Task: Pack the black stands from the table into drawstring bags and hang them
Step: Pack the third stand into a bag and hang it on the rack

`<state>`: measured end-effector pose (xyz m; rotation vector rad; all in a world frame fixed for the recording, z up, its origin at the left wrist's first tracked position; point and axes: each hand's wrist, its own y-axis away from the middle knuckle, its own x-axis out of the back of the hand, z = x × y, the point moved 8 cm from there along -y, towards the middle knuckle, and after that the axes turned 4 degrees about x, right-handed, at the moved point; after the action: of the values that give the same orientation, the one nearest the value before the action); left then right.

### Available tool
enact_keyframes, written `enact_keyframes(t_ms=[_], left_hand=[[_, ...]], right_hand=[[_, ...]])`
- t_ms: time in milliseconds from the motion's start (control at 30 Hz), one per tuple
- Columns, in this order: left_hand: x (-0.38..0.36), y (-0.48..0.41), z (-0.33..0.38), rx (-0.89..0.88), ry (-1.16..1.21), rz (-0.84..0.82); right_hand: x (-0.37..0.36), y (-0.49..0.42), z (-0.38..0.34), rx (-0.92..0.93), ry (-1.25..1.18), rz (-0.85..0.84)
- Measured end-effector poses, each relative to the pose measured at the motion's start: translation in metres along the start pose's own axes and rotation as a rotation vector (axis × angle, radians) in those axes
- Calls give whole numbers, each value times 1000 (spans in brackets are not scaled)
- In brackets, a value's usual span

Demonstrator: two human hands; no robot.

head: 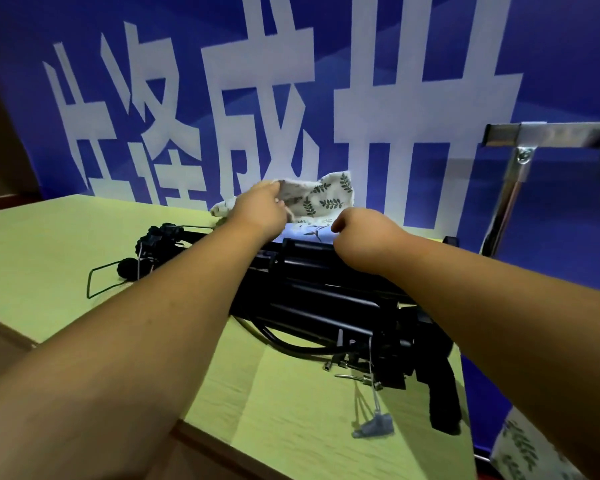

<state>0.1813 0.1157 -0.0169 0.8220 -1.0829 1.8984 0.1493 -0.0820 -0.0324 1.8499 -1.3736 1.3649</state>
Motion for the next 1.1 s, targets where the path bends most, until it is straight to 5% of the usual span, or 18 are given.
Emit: enact_keyframes(t_ms=[200,500,733,933,1100], left_hand=[[77,48,50,-133,489,210],[197,138,138,-316,650,149],[238,208,192,-351,964,-117],[175,299,214,-174,720,-534],[106,369,212,-9,922,-775]], right_hand=[[33,17,-7,83,-206,172],[147,112,-36,143,-524,462],[233,207,-34,50,-487,628],[264,281,-4,-69,-682,708],[250,329,39,-192,-893,690]])
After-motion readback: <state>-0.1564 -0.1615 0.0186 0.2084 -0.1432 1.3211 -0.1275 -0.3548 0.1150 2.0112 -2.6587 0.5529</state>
